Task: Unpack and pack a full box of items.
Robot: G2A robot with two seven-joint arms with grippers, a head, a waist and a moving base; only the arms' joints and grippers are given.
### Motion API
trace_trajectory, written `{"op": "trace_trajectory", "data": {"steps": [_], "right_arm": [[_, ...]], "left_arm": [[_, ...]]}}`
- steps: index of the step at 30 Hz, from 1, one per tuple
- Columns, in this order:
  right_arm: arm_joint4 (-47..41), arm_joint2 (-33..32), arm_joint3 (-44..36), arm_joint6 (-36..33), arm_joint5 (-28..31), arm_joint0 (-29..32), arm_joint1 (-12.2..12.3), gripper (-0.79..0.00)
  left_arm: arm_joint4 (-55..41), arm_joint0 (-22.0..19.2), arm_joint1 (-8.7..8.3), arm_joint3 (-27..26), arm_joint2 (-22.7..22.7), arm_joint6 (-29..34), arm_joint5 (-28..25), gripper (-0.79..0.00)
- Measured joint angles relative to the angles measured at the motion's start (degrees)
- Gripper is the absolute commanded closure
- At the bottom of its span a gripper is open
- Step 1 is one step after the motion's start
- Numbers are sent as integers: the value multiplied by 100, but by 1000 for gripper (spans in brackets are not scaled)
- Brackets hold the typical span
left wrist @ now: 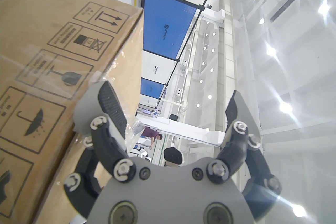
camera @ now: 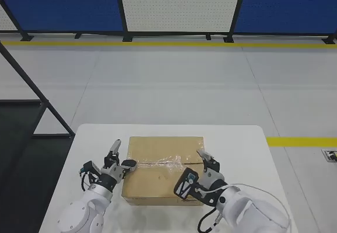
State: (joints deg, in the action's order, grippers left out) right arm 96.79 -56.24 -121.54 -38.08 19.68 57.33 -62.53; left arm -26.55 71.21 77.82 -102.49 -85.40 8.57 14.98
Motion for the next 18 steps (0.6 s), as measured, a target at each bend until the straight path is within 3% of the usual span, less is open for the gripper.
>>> {"op": "trace_trajectory", "data": {"steps": [2,6,18], "right_arm": [[1077,319,-40,281,157,95,27,-785],[2808,785,161,549,-83,216,2,-785],[4095,1457,901,381,-452,-153,-328,-785]], "left_arm": [[0,0,0,0,0,0,0,-785],[0,0,0,0,0,0,0,-785],[0,0,0,0,0,0,0,-785]]}}
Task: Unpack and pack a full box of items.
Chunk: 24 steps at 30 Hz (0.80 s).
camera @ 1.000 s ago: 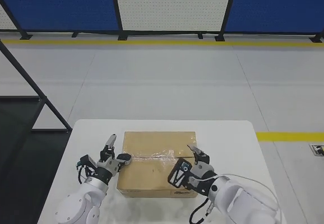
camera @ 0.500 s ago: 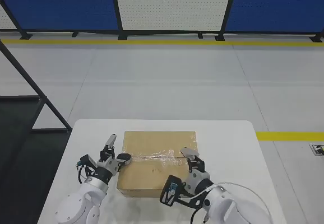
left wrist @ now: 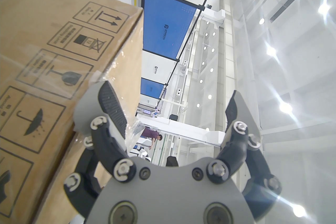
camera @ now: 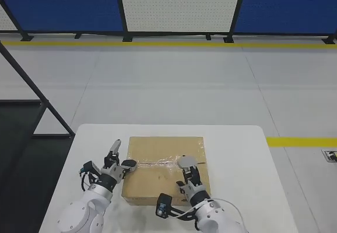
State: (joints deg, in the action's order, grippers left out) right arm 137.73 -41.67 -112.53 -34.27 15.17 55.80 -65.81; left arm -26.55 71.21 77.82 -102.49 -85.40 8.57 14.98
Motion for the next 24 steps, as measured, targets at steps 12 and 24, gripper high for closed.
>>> {"op": "trace_trajectory", "data": {"steps": [12,24], "right_arm": [[213,290,495,-113,-15,-307,-345,-588],[192,407,855,-104,-311,-416,-679,-62]], "left_arm": [[0,0,0,0,0,0,0,-785],[0,0,0,0,0,0,0,-785]]}}
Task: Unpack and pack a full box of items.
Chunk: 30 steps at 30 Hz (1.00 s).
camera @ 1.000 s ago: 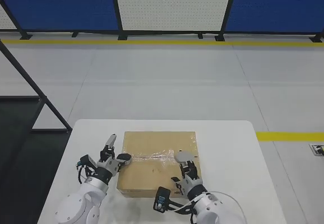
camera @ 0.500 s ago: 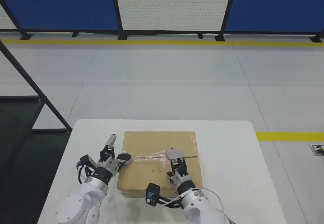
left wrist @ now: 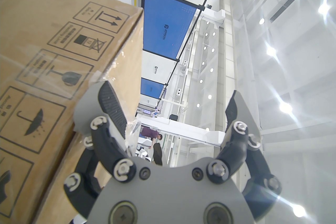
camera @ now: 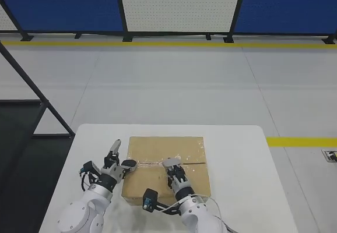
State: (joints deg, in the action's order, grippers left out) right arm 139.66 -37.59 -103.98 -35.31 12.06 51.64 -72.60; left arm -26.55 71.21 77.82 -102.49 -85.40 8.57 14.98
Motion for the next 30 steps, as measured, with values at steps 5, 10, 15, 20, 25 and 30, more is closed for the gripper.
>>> {"op": "trace_trajectory", "data": {"steps": [5,10,15,20,25,30], "right_arm": [[-208,-132,-1,-42,-177,59,-106,0],[-769,-401,-96,-101,-306,186,-193,0],[-1792,-846,-231,-41,-500,361,-257,0],[-2586,-1329,-284,-53,-868,528,-301,0],[-2717,-1499,-331,-201,-1484,672,-374,0],[-2871,-1592,-324,-664,-1849,705,-455,-785]], "left_arm": [[0,0,0,0,0,0,0,-785],[0,0,0,0,0,0,0,-785],[0,0,0,0,0,0,0,-785],[0,0,0,0,0,0,0,-785],[0,0,0,0,0,0,0,-785],[0,0,0,0,0,0,0,-785]]}}
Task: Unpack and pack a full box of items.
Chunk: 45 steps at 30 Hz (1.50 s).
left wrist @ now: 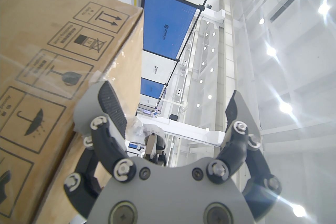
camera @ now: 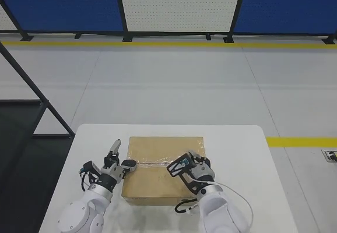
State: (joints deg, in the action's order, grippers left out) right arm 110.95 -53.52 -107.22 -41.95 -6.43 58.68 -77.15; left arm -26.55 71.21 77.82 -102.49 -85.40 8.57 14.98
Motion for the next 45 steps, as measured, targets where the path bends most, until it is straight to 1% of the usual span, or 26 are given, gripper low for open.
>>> {"op": "trace_trajectory", "data": {"steps": [1,13,22,28,30,33,34,35,36,37,39,40,42,45], "right_arm": [[2,-7,8,-82,-17,-3,-4,-785],[18,-12,8,-19,-15,4,-2,-785],[121,-276,-170,108,-162,344,-35,-785],[242,-451,-345,273,-373,550,-61,-785],[226,-466,-403,386,-290,580,-68,-785],[-175,-560,-459,686,204,546,-68,-785],[-335,-634,-439,787,434,516,-60,-662],[-441,-669,-414,850,639,485,-55,-348],[-563,-713,-381,888,838,447,-53,-15],[-700,-759,-323,893,1055,381,-53,0],[-879,-750,-222,871,1370,261,-63,0],[-1042,-744,-140,775,1613,171,-70,0],[-1192,-758,-82,573,1917,62,-74,0],[-1196,-762,-84,567,1895,61,-74,0]], "left_arm": [[0,0,0,0,0,0,0,-785],[0,0,0,0,0,0,0,-785],[0,0,0,0,0,0,0,-785],[0,0,0,0,0,0,0,-785],[0,0,0,0,0,0,0,-785],[0,0,0,0,0,0,0,-785],[0,0,0,0,0,0,0,-785],[0,0,0,0,0,0,0,-785],[0,0,0,0,0,0,0,-785],[0,0,0,0,0,0,0,-785],[0,0,0,0,0,0,0,-785],[0,0,0,0,0,0,0,-785],[0,0,0,0,0,0,0,-785],[0,0,0,0,0,0,0,-785]]}}
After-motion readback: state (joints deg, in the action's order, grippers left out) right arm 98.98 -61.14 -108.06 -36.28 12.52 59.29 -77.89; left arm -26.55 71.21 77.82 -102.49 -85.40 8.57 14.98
